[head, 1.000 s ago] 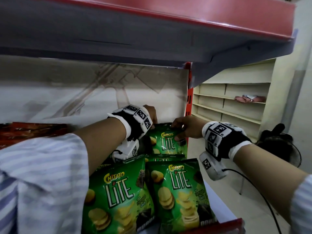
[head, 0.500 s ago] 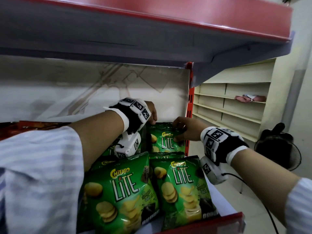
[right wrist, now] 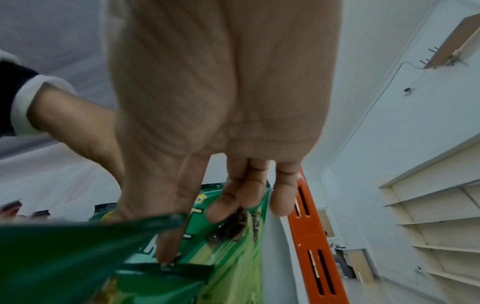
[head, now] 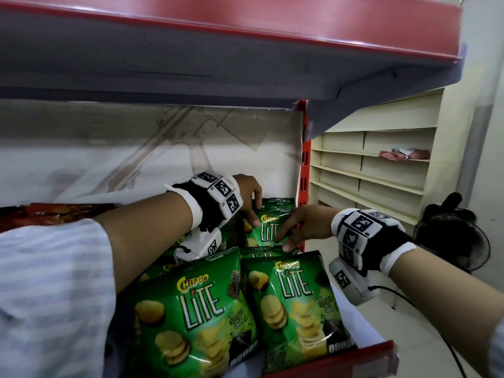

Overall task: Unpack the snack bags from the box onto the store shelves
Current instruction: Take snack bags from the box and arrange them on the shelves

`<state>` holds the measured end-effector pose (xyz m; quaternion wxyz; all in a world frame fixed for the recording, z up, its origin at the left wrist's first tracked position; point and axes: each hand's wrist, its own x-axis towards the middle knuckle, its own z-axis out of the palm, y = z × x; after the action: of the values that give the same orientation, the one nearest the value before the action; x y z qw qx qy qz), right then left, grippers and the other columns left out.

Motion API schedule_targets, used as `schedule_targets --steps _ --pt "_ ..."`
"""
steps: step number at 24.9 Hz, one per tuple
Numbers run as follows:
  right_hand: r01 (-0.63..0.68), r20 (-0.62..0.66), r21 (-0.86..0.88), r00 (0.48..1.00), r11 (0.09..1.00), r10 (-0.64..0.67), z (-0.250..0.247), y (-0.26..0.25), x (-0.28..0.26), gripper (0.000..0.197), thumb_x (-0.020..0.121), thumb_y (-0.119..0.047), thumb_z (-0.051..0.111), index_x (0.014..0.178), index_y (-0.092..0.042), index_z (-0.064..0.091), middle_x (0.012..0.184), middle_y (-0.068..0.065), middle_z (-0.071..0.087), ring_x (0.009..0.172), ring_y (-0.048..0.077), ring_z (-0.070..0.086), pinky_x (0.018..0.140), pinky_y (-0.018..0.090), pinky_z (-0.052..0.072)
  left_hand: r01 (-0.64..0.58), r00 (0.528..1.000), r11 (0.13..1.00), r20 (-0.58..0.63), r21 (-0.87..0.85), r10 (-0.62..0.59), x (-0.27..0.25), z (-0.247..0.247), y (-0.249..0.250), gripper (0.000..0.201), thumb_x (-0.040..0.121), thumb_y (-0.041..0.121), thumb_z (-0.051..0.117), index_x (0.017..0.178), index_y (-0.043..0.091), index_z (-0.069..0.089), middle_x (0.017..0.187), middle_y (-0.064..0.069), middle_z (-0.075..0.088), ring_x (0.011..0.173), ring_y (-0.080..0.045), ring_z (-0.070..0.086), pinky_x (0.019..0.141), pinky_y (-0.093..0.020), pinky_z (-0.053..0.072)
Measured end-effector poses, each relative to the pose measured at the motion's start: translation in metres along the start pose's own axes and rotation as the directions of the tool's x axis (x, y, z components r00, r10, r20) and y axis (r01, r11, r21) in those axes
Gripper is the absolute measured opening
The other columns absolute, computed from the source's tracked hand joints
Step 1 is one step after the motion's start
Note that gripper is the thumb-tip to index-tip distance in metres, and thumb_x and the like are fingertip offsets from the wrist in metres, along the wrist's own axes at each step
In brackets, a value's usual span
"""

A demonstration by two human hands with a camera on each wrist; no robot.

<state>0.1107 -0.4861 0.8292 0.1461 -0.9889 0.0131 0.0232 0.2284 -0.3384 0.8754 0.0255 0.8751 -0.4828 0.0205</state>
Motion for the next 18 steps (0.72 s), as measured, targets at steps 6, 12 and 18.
schedule_targets --steps 6,12,18 --pt "0.048 0.067 -0.111 0.997 0.993 -0.041 0.007 -0.011 -0.003 0.032 0.087 -0.034 0.065 0.115 -0.019 0.069 0.099 -0.010 0.065 0.096 0.008 0.057 0.096 0.027 0.044 0.058 0.997 0.996 0.045 0.069 -0.061 0.008 0.008 0.006 0.052 0.066 0.037 0.085 0.104 0.011 0.061 0.104 -0.006 0.066 0.083 -0.017 0.052 0.059 -0.024 0.037" --pt "-0.005 0.038 -0.016 0.999 1.000 0.006 0.011 -0.008 -0.012 0.014 0.089 -0.017 0.063 0.103 -0.014 0.062 0.084 -0.007 0.061 0.076 0.008 0.054 0.071 0.020 0.044 0.035 0.999 0.998 -0.010 0.051 -0.034 0.004 0.009 0.001 0.054 0.070 0.033 0.082 0.114 0.010 0.060 0.115 -0.007 0.062 0.101 -0.022 0.056 0.077 -0.024 0.039" --pt "0.041 -0.360 0.095 0.933 0.995 -0.004 0.000 0.006 -0.014 0.025 0.081 -0.017 0.074 0.076 -0.027 0.052 0.076 -0.010 0.059 0.068 0.006 0.056 0.077 0.026 0.048 0.038 0.998 0.996 -0.047 -0.079 -0.042 -0.001 0.007 -0.005 0.046 0.081 0.050 0.066 0.114 0.017 0.063 0.108 0.000 0.060 0.107 -0.018 0.057 0.079 -0.021 0.035"
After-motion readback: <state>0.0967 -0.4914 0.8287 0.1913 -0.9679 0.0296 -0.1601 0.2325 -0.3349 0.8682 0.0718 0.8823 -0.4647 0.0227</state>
